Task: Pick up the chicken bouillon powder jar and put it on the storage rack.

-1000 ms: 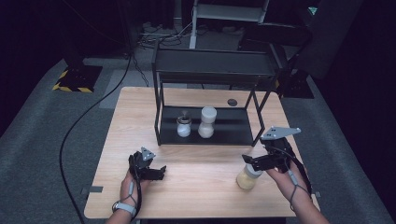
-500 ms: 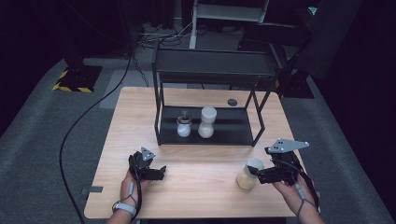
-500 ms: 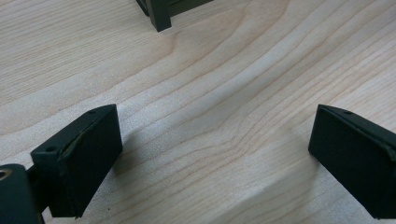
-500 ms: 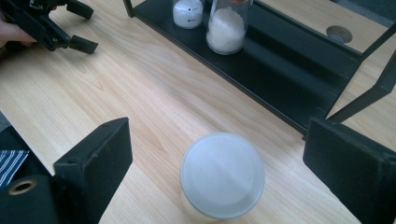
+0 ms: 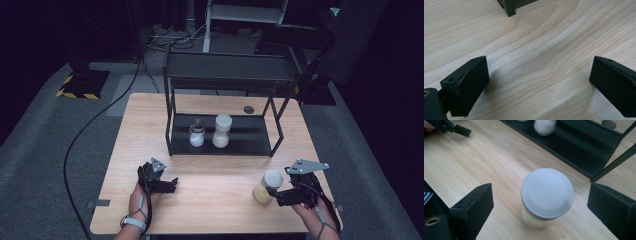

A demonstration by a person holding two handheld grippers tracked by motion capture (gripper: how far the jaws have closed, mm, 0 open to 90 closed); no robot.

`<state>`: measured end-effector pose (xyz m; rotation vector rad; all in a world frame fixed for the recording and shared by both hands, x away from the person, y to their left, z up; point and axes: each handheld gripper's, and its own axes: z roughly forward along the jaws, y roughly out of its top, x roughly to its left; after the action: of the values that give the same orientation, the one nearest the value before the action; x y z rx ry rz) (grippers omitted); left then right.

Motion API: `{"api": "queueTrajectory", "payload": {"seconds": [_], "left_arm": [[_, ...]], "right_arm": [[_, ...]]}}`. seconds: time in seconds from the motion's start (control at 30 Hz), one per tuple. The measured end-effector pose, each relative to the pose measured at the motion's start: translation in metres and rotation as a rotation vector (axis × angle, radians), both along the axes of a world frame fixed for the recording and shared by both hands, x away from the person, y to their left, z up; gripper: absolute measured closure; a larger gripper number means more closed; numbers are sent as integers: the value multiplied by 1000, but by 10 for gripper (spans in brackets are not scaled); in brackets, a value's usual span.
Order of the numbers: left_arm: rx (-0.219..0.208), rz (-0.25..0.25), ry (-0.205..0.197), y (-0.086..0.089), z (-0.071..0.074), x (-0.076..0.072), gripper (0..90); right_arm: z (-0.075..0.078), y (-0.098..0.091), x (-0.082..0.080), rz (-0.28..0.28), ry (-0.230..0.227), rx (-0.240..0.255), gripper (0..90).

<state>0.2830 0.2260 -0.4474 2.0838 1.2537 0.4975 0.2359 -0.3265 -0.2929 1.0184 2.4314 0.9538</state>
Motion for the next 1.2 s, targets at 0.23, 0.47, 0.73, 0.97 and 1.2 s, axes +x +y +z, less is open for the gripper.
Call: {"api": "queueTrajectory", "payload": {"seconds": [0.23, 0.47, 0.73, 0.97, 1.2], "left_arm": [[0, 2, -1, 0, 0, -1, 27], [0, 3, -2, 0, 0, -1, 26], [-1, 3, -1, 0, 0, -1, 26], [0, 3, -1, 0, 0, 0, 26], [0, 3, -2, 0, 0, -1, 26]], "right_arm": [[-12, 0, -1, 5, 8, -3, 61], [-23, 0, -1, 5, 1, -2, 61], [-44, 0, 9, -19, -8, 5, 88], [-52, 2, 19, -17, 8, 15, 189], [-54, 2, 23, -3, 18, 21, 329]]}}
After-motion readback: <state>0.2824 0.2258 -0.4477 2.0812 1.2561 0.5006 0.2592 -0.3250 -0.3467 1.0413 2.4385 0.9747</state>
